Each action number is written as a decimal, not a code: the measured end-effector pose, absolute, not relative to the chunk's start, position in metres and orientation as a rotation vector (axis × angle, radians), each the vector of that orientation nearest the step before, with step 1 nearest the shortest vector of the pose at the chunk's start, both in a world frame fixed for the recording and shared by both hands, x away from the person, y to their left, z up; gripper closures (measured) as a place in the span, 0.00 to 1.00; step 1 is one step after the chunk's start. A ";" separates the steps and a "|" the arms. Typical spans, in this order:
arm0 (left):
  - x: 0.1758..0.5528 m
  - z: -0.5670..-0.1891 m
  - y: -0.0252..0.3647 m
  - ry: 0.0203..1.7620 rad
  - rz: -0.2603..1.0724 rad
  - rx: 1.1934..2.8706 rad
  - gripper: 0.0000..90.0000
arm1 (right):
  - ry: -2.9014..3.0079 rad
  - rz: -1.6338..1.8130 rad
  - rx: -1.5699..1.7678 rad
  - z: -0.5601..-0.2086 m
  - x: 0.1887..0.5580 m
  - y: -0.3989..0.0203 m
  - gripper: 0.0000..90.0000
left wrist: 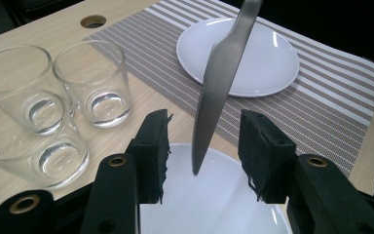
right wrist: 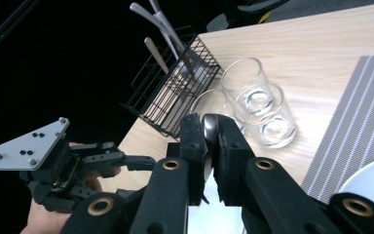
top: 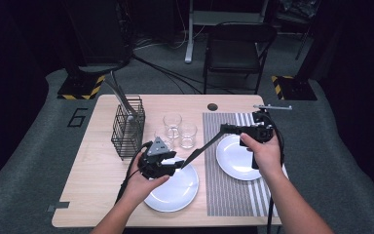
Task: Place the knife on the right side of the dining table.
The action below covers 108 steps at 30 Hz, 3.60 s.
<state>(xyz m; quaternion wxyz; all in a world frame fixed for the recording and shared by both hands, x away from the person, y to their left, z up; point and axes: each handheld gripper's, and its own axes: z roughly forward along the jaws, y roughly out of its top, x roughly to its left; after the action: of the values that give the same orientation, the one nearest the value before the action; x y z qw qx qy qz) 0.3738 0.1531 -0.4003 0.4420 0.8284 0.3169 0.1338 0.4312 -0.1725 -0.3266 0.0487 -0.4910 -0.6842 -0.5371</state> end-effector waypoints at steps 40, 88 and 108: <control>0.379 -0.408 0.178 0.875 0.307 2.000 0.55 | -2.033 -1.743 -1.789 -0.303 0.471 -0.236 0.93; 0.376 -0.409 0.193 0.906 0.331 1.989 0.55 | -1.984 -1.705 -2.023 -0.348 0.555 -0.240 0.93; 0.375 -0.410 0.195 0.924 0.333 1.983 0.55 | -1.943 -1.647 -2.065 -0.376 0.570 -0.244 0.93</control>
<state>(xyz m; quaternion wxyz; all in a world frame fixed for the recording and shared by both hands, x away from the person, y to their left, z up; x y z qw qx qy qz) 0.3754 0.1951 -0.4100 0.4479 0.8012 0.3734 0.1345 0.5697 -0.2443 -0.3760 -0.0687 -0.6283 -0.5911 -0.5011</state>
